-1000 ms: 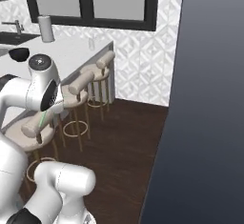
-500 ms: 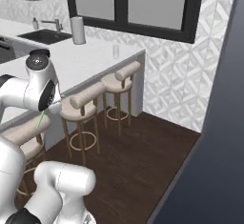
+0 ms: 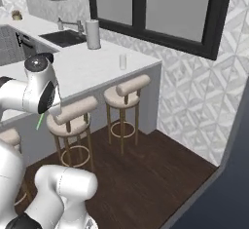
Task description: Take a straw from the drawer in front and place it inside the glass cup on the dining counter.
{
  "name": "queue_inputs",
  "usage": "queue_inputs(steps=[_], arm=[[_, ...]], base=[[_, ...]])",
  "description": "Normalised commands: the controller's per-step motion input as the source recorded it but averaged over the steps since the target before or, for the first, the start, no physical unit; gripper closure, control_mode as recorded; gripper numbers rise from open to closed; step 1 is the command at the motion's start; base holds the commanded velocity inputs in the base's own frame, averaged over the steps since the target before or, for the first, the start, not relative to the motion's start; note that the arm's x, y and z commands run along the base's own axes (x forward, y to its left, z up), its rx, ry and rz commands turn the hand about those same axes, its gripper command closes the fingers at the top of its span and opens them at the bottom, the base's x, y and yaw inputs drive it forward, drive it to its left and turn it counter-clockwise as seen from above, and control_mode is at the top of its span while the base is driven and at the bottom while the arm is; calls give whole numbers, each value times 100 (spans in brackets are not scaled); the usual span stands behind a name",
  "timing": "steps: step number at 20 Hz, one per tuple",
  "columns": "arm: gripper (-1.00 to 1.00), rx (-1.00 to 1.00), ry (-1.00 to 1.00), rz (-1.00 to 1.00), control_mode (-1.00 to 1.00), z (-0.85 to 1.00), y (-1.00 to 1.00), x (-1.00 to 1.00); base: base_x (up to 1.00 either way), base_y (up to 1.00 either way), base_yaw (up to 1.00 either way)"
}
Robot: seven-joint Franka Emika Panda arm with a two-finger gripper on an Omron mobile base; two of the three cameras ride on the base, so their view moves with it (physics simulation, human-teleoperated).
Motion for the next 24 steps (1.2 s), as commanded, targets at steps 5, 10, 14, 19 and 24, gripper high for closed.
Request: queue_inputs(steps=[5, 10, 14, 19, 24], arm=[[100, 0, 0, 0, 100, 0, 0, 0], [100, 0, 0, 0, 100, 0, 0, 0], [100, 0, 0, 0, 100, 0, 0, 0], [100, 0, 0, 0, 100, 0, 0, 0], [100, 0, 0, 0, 100, 0, 0, 0]], base=[[78, -100, 37], [70, -100, 36], [73, -100, 35], [83, -93, 37], [86, -77, 40]])
